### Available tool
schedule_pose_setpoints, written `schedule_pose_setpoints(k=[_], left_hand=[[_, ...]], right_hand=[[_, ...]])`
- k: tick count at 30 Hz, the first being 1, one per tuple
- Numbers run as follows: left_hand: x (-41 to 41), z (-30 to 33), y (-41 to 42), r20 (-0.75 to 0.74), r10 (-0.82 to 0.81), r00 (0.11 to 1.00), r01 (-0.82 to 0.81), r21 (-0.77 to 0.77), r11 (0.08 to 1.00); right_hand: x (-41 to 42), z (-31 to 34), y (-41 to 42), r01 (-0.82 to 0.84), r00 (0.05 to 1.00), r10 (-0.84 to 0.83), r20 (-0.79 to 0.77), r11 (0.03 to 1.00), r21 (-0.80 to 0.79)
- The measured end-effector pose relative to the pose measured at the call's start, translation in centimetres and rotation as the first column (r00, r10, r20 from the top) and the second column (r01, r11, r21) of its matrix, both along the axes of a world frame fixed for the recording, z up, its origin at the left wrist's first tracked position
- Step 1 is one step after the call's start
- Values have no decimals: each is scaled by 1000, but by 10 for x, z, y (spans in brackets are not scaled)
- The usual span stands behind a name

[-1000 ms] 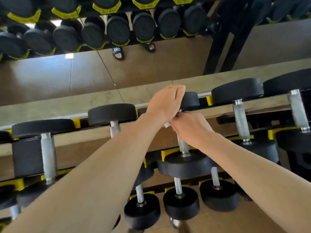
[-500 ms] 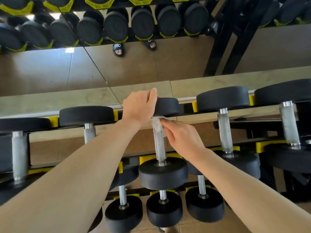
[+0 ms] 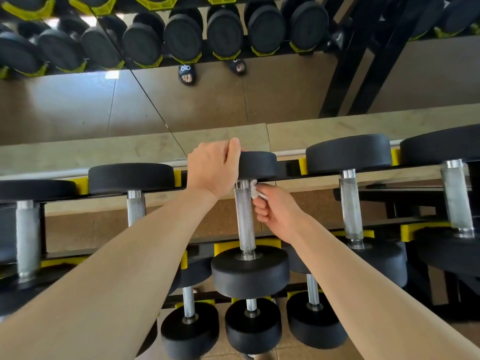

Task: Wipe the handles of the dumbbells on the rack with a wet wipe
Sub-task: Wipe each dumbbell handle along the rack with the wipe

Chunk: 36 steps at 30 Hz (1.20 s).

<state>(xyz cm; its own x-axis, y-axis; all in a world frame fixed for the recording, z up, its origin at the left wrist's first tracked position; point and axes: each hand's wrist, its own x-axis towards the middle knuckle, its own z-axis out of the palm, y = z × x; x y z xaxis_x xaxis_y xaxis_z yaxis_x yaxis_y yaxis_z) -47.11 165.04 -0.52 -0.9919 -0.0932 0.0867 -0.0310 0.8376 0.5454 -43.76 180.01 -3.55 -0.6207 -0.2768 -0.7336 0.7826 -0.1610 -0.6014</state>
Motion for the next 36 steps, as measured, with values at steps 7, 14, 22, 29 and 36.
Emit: schedule_pose_setpoints(k=[7, 14, 22, 29, 36], left_hand=[[-1, 1, 0, 9, 17, 1000, -17, 5, 1000], [0, 0, 0, 6, -3, 1000, 3, 22, 1000], [-1, -6, -2, 7, 2, 1000, -2, 3, 1000], [-2, -8, -3, -6, 2, 1000, -2, 0, 1000], [-2, -8, -3, -8, 13, 1000, -13, -13, 1000]], right_hand=[[24, 14, -22, 13, 864, 341, -370, 720, 694], [44, 5, -10, 174, 90, 931, -353, 334, 926], [30, 1, 39, 156, 440, 772, -459, 438, 885], [26, 13, -6, -33, 999, 28, 30, 975, 220], [57, 27, -12, 29, 629, 541, -559, 701, 712]])
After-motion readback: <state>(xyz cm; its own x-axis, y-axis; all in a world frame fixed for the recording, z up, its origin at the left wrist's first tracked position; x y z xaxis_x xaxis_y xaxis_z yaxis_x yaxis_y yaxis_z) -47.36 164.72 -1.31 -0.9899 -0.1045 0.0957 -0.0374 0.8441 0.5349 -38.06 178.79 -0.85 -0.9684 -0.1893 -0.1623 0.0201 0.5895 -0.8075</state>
